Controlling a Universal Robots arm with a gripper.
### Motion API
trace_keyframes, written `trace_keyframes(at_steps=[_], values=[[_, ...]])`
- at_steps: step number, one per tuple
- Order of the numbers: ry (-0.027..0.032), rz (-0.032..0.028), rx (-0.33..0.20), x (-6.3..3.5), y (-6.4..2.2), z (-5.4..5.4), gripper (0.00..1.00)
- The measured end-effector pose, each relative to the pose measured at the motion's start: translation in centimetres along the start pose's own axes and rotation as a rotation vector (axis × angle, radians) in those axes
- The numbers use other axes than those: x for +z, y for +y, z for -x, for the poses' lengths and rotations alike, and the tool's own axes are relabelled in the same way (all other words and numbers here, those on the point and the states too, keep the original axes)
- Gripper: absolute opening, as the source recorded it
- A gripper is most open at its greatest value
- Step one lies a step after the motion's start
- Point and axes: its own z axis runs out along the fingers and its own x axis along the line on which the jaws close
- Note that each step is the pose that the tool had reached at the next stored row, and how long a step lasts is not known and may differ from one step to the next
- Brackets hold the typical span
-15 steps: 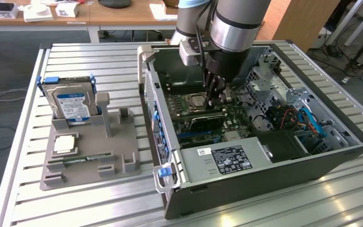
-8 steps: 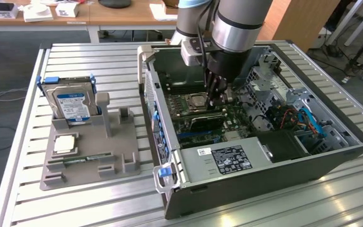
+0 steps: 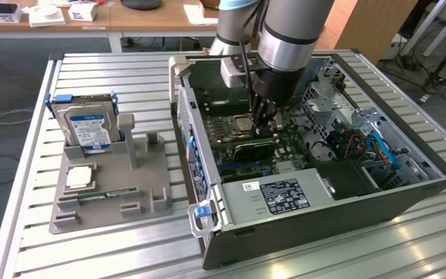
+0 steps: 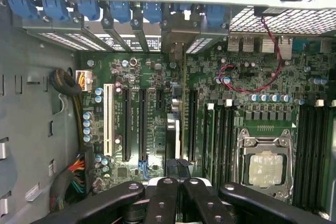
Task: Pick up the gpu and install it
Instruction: 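Press down on the gpu until it lock into place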
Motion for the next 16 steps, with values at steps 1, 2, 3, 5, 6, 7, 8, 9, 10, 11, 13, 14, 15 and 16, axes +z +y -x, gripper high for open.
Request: trace_keyframes(at_steps=[1, 2, 3, 5, 6, 7, 8, 9, 10, 11, 13, 14, 15, 16], values=[[0.0001, 0.0, 0.0, 0.0, 0.0, 0.0, 0.11], [0.0001, 0.0, 0.0, 0.0, 0.01, 0.0, 0.11], [0.0001, 0.0, 0.0, 0.0, 0.02, 0.0, 0.11], [-0.0002, -0.0002, 0.0, 0.05, 0.23, 0.0, 0.11], [-0.0002, -0.0002, 0.0, 0.06, 0.37, 0.0, 0.11], [-0.0002, -0.0001, 0.0, 0.08, 0.51, 0.0, 0.11], [-0.0001, -0.0001, 0.0, 0.09, 0.63, 0.0, 0.11], [-0.0002, -0.0002, 0.0, 0.1, 0.74, 0.0, 0.11], [-0.0002, -0.0001, 0.0, 0.1, 0.77, 0.0, 0.11], [-0.0001, -0.0001, 0.0, 0.1, 0.77, 0.0, 0.11], [0.0, 0.0, 0.0, 0.13, 0.77, 0.0, 0.11], [-0.0002, -0.0001, 0.0, 0.21, 0.78, -0.01, 0.11], [-0.0001, -0.0001, 0.0, 0.3, 0.78, -0.01, 0.11], [0.0, -0.0001, 0.0, 0.38, 0.78, -0.01, 0.11]])
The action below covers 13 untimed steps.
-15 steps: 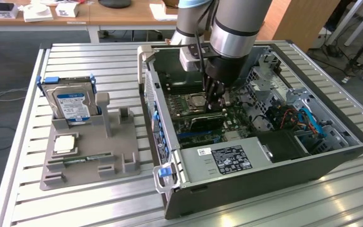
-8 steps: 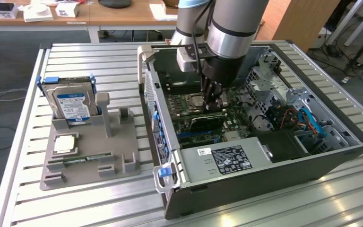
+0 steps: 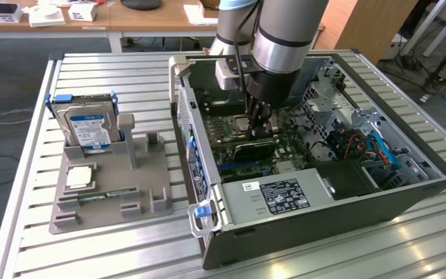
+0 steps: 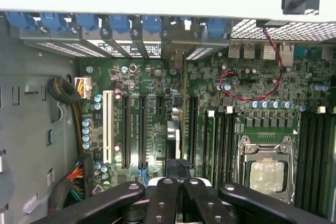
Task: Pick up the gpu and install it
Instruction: 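Press down on the gpu until it lock into place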
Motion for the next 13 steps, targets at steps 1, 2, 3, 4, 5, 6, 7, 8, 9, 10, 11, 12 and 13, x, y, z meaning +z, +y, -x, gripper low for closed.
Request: trace_keyframes(at_steps=[1, 2, 3, 4, 5, 6, 7, 8, 9, 10, 11, 12, 13], values=[[0.0, 0.0, 0.0, 0.05, 0.0, 0.0, 0.11], [0.0001, 0.0001, 0.0, 0.05, 0.0, 0.0, 0.11], [0.0001, 0.0001, 0.0, 0.05, 0.0, 0.0, 0.11], [0.0002, 0.0001, 0.0, 0.05, 0.0, 0.0, 0.11], [-0.0001, 0.0, 0.0, 0.1, 0.0, 0.0, 0.11], [-0.0004, -0.0002, 0.0, 0.2, 0.0, 0.0, 0.11], [-0.0002, -0.0001, 0.0, 0.32, 0.01, -0.01, 0.11], [0.0, 0.0, 0.0, 0.46, 0.01, -0.01, 0.11], [-0.0002, -0.0001, 0.0, 0.61, 0.01, -0.02, 0.11], [-0.0002, 0.0, 0.0, 0.71, 0.01, -0.02, 0.11], [0.0, 0.0001, 0.0, 0.7, 0.01, -0.02, 0.11], [-0.0001, 0.0, 0.0, 0.71, 0.01, -0.02, 0.11], [0.0, 0.0, 0.0, 0.71, 0.02, -0.02, 0.11]])
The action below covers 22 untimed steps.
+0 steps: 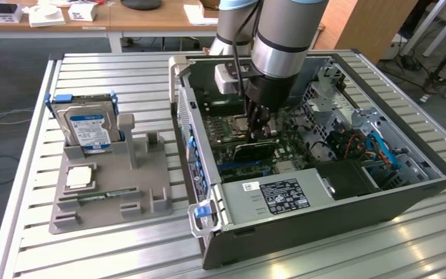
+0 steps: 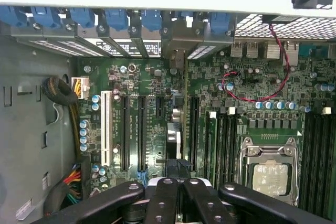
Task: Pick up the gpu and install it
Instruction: 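Press down on the gpu until it lock into place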
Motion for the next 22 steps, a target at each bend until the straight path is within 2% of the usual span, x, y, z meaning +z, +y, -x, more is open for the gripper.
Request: trace_keyframes(at_steps=[10, 16, 22], values=[[0.0, 0.0, 0.0, 0.09, 0.15, 0.49, 0.11], [-0.0002, 0.0, 0.0, 0.77, 0.16, 0.47, 0.11], [-0.0004, -0.0002, 0.0, 0.9, 0.16, 0.47, 0.11]])
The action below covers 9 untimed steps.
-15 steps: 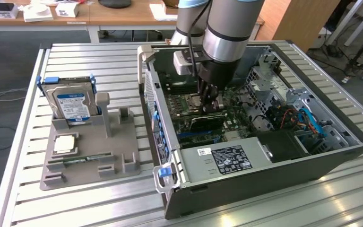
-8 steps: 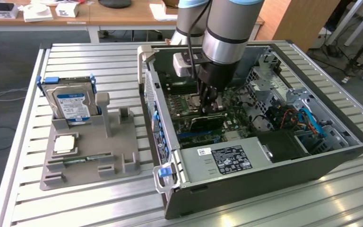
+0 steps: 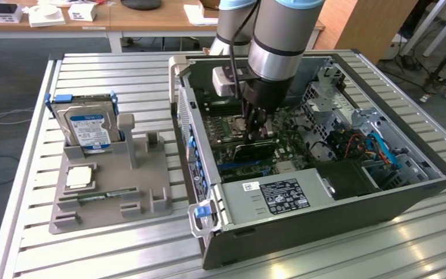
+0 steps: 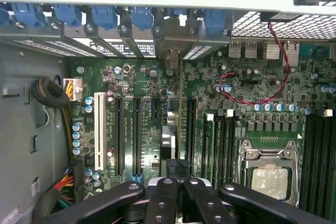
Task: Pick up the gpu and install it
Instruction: 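Press down on the gpu until it lock into place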
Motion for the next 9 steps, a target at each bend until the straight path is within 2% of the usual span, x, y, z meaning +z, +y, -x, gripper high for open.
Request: trace_keyframes(at_steps=[9], values=[[0.0004, 0.0002, 0.0, 0.3, 0.01, -0.01, 0.11]])
